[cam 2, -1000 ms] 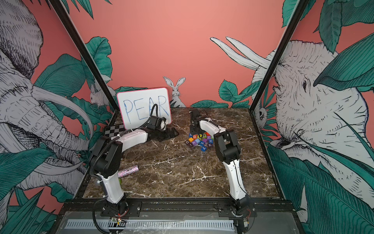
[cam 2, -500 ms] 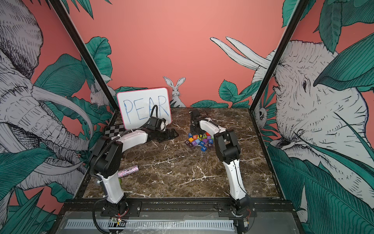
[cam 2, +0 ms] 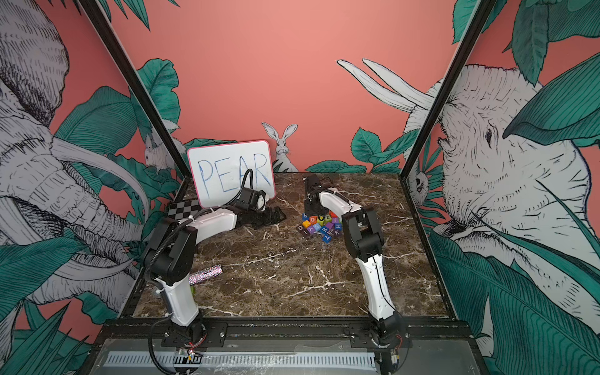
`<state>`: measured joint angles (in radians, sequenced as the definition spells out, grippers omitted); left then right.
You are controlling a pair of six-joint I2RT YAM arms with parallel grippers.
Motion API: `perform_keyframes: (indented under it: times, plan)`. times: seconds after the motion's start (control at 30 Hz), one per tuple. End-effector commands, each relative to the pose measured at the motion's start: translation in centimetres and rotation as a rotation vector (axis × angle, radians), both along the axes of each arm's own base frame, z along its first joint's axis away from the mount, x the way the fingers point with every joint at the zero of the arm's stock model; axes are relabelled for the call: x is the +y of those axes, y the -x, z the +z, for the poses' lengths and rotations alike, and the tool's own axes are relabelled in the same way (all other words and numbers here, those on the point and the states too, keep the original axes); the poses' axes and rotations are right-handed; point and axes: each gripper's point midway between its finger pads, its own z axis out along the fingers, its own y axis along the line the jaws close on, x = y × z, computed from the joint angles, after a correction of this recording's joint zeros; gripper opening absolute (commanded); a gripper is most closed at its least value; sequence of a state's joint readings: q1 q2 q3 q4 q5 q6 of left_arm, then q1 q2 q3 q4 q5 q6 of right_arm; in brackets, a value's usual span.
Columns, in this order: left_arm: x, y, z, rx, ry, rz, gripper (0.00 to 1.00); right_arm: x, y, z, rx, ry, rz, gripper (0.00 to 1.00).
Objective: Spell the uppercase word “pear” with letter blocks
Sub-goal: Pick up the letter block from the center of the board.
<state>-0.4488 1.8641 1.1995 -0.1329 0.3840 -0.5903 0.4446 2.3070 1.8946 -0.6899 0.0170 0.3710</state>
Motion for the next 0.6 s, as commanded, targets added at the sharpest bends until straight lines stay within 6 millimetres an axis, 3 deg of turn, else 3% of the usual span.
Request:
perform_keyframes:
  times: [0.0, 0.23, 0.57]
  plan:
    - [0.34, 0.19, 1.95, -0.037, 0.012, 0.007, 0.99, -0.38, 0.49, -0.80, 0.042, 0.019, -0.011, 0.47]
    - [0.38, 0.18, 1.82, -0.036, 0.015, 0.010, 0.99, -0.81, 0.34, -0.36, 0.034, 0.049, -0.015, 0.40]
    - [0.51, 0.16, 1.98, -0.040, 0.018, 0.011, 0.99, -0.42, 0.27, -0.95, 0.049, 0.038, -0.018, 0.41]
